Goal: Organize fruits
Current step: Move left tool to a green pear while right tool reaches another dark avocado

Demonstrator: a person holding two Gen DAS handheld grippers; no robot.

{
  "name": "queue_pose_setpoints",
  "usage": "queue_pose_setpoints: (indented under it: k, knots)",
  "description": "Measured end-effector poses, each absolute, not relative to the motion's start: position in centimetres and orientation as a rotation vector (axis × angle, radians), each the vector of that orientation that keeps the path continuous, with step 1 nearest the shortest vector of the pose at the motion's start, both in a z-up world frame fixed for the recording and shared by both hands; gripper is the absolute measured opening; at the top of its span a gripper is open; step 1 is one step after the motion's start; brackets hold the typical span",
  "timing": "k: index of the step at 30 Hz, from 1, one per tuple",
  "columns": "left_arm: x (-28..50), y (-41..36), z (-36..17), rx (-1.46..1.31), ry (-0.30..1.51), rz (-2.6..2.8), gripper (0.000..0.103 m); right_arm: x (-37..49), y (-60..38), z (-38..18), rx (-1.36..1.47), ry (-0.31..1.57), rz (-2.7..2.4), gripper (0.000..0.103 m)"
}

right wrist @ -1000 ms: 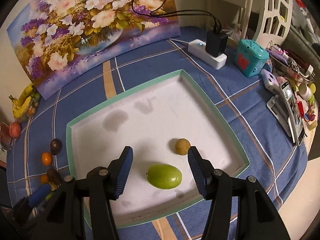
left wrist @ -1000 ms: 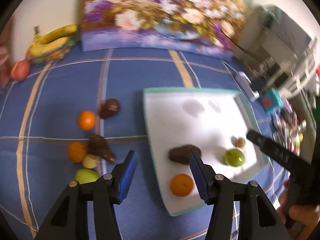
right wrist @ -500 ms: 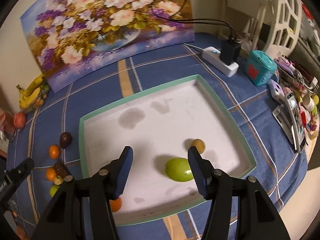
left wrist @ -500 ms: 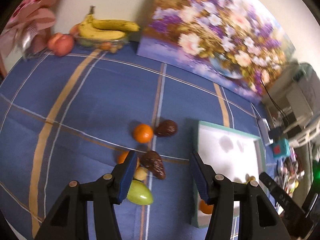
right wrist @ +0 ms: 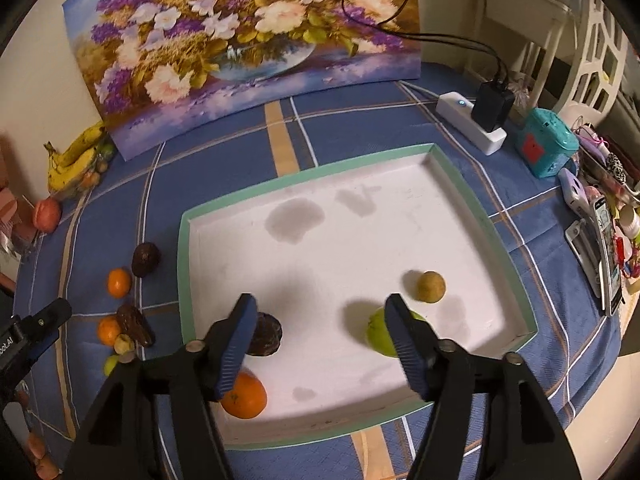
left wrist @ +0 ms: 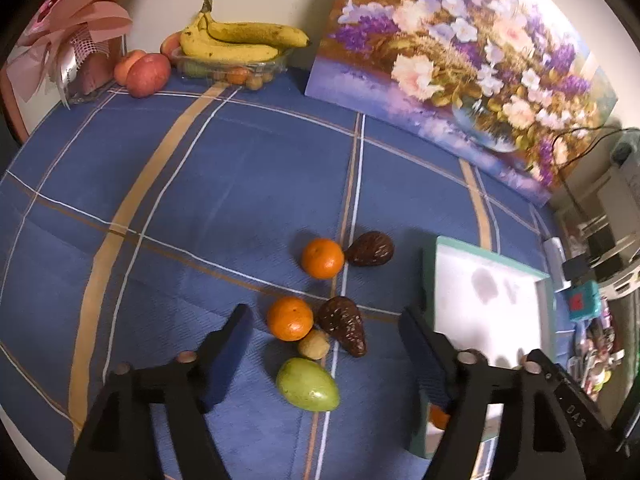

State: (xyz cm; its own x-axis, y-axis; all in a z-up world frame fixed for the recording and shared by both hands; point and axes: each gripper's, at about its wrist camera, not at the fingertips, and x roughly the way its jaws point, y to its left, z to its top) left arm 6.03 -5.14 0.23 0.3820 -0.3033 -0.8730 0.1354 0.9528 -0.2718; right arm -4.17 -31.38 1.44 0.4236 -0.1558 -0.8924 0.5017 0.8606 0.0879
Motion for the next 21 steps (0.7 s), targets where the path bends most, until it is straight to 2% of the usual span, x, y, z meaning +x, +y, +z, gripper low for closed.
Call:
queue_pose_setpoints:
  k: [5,7,12,21]
  knots:
    - [6.1,-5.3,-0.4,-0.142,1.148,-0.275,0.093,-4.0,-31.0,1.0,0.359,1.069,-0.413,0.073]
    - [6.1,-5.3,-0.6,-0.138,1.147,-0.271,0.098,-3.9,-30.9,0.9,0.358,1.067,-0.412,0.084]
    - [6.2,-5.3,-0.8,-0.125,1.144,-0.265,0.103,-3.8,-30.7,0.8,0.353,1.061,-0.410,0.084]
    - [5.9,-5.0,-0.7,-0.131,1.119,-0.267,0.103,-3.4,-29.6,1.1,0.315,1.033,-0.385,0.084]
